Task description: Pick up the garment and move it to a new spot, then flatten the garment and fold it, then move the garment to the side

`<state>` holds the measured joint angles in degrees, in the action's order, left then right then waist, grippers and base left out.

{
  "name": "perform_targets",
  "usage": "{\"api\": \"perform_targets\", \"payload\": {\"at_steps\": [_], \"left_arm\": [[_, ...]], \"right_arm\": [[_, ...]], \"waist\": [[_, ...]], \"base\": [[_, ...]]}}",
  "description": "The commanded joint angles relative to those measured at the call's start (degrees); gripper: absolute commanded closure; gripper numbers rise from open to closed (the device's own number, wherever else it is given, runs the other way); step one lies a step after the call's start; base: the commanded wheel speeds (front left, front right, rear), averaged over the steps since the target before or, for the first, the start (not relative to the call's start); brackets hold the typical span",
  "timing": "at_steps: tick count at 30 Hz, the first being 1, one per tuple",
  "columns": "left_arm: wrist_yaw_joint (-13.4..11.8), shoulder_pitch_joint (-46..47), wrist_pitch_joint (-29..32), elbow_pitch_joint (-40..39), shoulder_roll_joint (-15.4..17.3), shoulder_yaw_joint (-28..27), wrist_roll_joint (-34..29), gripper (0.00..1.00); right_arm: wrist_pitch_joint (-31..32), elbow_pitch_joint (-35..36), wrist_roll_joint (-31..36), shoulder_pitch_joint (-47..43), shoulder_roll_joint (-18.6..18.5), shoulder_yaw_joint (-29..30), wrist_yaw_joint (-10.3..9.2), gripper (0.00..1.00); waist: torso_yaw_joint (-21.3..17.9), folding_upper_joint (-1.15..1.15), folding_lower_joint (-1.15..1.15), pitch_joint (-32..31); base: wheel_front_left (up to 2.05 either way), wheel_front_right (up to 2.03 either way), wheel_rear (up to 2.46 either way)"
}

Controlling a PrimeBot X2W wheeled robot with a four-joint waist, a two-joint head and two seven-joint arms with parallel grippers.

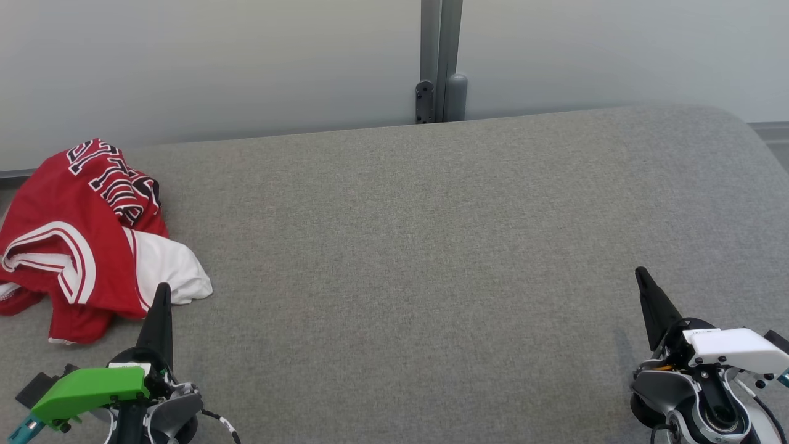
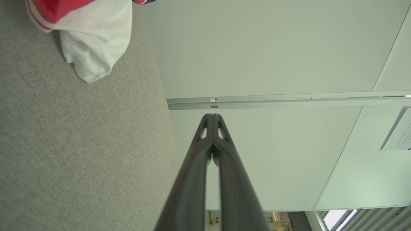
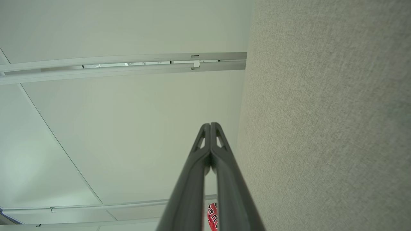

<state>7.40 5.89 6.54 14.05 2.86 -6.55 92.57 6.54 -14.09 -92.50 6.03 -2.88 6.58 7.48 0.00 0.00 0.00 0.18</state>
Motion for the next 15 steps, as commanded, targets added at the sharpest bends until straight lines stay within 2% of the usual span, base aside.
{"api": "perform_targets", "payload": {"at_steps": [1, 15], "left_arm": [[0.32, 0.78, 0.12, 0.03, 0.05, -0.04, -0.31, 1.0], [0.32, 0.78, 0.12, 0.03, 0.05, -0.04, -0.31, 1.0]], "right_arm": [[0.11, 0.19, 0.18, 0.34, -0.02, 0.0, 0.02, 1.0], [0.1, 0.19, 0.19, 0.34, -0.02, 0.0, 0.02, 1.0]], "waist": [[0.0, 0.0, 0.0, 0.0], [0.0, 0.0, 0.0, 0.0]], "base": [[0.0, 0.0, 0.0], [0.0, 0.0, 0.0]]}}
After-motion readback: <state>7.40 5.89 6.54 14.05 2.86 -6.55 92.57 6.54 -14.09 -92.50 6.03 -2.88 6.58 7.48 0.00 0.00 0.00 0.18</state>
